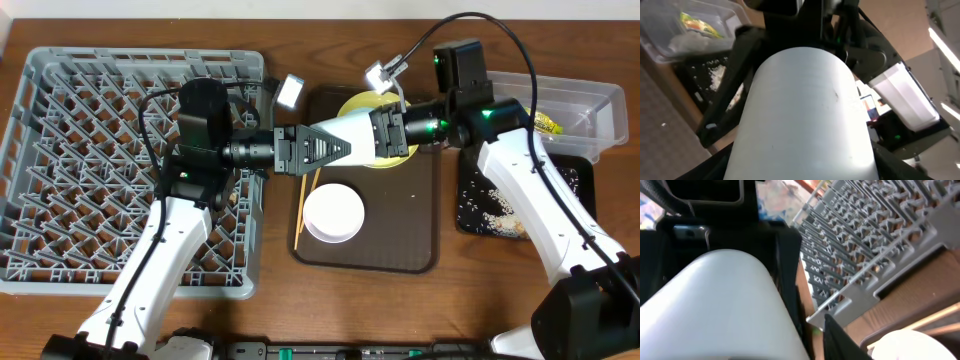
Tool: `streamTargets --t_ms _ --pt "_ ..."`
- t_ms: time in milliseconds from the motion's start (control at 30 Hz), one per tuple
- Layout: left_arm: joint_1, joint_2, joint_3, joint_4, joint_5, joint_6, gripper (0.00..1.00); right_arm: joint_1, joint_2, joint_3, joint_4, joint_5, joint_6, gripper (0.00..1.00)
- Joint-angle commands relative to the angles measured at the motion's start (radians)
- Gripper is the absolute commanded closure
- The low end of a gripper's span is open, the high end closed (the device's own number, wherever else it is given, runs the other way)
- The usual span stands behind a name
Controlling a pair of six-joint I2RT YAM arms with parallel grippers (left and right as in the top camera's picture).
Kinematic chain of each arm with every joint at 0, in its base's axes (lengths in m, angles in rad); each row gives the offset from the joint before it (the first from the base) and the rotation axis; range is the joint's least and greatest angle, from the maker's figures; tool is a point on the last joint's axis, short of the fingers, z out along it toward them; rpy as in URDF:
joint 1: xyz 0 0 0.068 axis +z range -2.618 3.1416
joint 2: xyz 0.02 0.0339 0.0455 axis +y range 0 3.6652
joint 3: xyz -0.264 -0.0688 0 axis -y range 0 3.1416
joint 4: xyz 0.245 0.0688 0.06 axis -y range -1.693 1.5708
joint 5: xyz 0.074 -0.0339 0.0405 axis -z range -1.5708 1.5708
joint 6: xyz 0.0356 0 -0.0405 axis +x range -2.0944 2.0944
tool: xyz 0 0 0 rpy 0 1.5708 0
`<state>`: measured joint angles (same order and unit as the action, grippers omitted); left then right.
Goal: Sort waste into correct bins and load items into the dishwasher
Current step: 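Pass the white cup from the right gripper to the left gripper, then carry the white cup with the left gripper and set it in the rack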
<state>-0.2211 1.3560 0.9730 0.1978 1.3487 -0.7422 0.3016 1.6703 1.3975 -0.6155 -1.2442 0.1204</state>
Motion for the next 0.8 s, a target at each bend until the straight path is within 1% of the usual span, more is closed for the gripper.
streamTargets --t_ms 0,133,267,367,600,700,767 --pt "-0.005 -0.005 0.013 -0.037 -0.092 0.089 0.94 0.004 0.002 0.002 -0.056 0.093 -0.051 0.70" --pt "-0.005 -0.005 0.013 -0.150 -0.189 0.172 0.94 -0.013 0.002 0.002 -0.137 0.166 -0.085 0.66" --pt "0.003 -0.006 0.013 -0.229 -0.245 0.253 0.94 -0.047 0.002 0.002 -0.224 0.202 -0.145 0.59" --pt "0.026 -0.006 0.013 -0.270 -0.269 0.280 0.94 -0.088 0.002 0.002 -0.284 0.248 -0.163 0.53" --pt "0.105 -0.006 0.013 -0.348 -0.274 0.332 0.94 -0.174 0.002 0.002 -0.365 0.357 -0.182 0.52" --pt "0.148 -0.018 0.013 -0.440 -0.366 0.399 0.94 -0.203 0.002 0.002 -0.411 0.428 -0.182 0.51" --pt "0.173 -0.032 0.014 -0.518 -0.454 0.448 0.94 -0.213 0.002 0.002 -0.443 0.480 -0.182 0.51"
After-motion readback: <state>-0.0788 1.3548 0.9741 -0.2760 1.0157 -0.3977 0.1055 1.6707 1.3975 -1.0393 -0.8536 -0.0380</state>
